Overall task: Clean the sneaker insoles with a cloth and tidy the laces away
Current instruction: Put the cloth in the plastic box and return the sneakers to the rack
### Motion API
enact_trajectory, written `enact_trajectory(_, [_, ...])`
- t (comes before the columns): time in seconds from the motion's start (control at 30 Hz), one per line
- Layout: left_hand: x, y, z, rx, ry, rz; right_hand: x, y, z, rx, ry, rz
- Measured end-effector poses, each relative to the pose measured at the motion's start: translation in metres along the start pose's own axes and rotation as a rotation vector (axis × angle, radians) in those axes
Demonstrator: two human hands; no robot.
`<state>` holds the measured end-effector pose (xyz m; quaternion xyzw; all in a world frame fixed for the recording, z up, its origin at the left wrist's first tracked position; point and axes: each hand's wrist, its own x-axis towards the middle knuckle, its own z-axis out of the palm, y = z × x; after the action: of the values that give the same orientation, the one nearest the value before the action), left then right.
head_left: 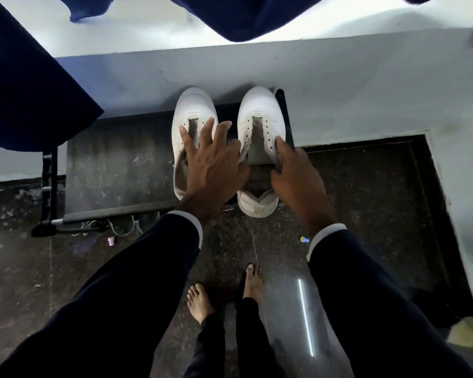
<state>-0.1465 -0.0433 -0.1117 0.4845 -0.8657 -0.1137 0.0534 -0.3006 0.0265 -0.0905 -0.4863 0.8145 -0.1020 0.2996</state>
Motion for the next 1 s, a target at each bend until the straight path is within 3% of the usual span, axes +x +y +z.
enact_trajectory(0.23, [-0.005,-0.010,0.003,0.062,0.038,-0.004,0.010,-0.004,0.006,-0.088,0.056,-0.176])
enact_trajectory(0.6, [-0.015,-0.022,0.001,-0.047,0.072,-0.030,0.014,0.001,0.004,0.023,-0.033,-0.107])
enact_trajectory(0.77, [-0.039,-0.057,0.002,-0.323,0.157,-0.275,-0.003,-0.005,0.002,0.063,-0.023,-0.134])
enact_trajectory(0.93, [-0.054,-0.062,0.018,-0.905,-0.008,-0.507,-0.012,-0.018,0.032,0.157,-0.067,-0.111])
enact_trajectory(1.0, [-0.055,-0.057,0.020,-1.040,0.028,-0.537,-0.011,-0.020,0.038,0.164,-0.036,-0.101])
